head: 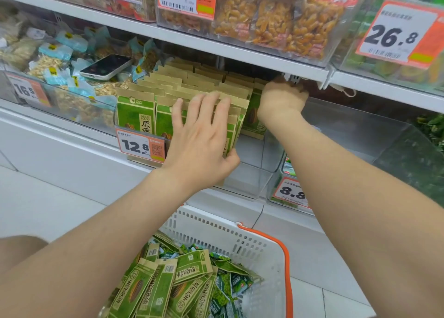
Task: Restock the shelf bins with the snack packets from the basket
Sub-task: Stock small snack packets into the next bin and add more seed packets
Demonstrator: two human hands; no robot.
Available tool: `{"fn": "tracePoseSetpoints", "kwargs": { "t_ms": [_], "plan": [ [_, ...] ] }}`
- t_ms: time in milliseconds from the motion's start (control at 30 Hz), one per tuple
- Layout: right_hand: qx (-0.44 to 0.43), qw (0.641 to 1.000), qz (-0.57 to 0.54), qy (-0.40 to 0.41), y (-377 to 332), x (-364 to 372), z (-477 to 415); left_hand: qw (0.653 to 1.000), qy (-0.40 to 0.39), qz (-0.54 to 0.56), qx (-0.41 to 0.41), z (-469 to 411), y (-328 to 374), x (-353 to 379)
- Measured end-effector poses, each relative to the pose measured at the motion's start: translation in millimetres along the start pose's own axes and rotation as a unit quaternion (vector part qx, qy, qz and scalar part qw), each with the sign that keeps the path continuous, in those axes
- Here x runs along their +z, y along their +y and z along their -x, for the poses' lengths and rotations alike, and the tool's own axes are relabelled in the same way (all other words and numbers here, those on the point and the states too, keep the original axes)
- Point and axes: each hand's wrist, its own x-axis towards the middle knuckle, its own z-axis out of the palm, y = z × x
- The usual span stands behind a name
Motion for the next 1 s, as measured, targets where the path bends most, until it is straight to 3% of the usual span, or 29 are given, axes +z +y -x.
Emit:
{"fn": "tracePoseSetpoints", "kwargs": {
  "t_ms": [133, 267, 333, 433, 500, 567, 633, 700, 800, 1000],
  "plan": [
    [-0.062, 0.997, -0.036, 0.016, 5.0, -9.0, 45.4, 0.999, 0.052, -0.005, 0.002, 9.3, 2.5, -3.1],
    [-0.165, 0.957, -0.151, 0.183, 14.7, -11.0, 108.5, 0.993, 0.120, 0.012, 0.015, 23.1, 7.7, -11.3],
    [-0.229, 0.911, -0.232, 0.252, 22.1, -4.4, 140.8, 0.997, 0.043, 0.061, 0.000, 32.7, 9.0, -9.6],
    [-0.325, 0.860, -0.287, 0.268, 35.5, 19.1, 182.5, 0.983, -0.165, 0.072, -0.035, 50.6, 9.0, 0.4],
    [-0.372, 0.863, -0.267, 0.211, 41.3, 41.8, 202.5, 0.948, -0.318, 0.011, 0.005, 64.1, 8.1, 6.8],
    [-0.399, 0.894, -0.191, 0.073, 45.6, 68.7, 215.2, 0.882, -0.467, -0.041, 0.057, 78.8, 8.8, 12.6],
    [-0.400, 0.905, -0.112, -0.090, 49.9, 99.8, 223.7, 0.824, -0.555, -0.072, 0.091, 94.9, 10.5, 20.8],
    [-0.403, 0.894, -0.067, -0.186, 54.3, 130.9, 233.8, 0.796, -0.591, -0.073, 0.105, 108.8, 13.8, 29.6],
    [-0.406, 0.876, -0.008, -0.261, 52.5, 174.6, 254.9, 0.781, -0.610, -0.065, 0.120, 124.0, 17.1, 43.9],
    [-0.442, 0.829, 0.134, -0.316, 51.1, 225.1, 279.9, 0.765, -0.624, -0.068, 0.140, 137.6, 11.0, 64.5]
  ]
}}
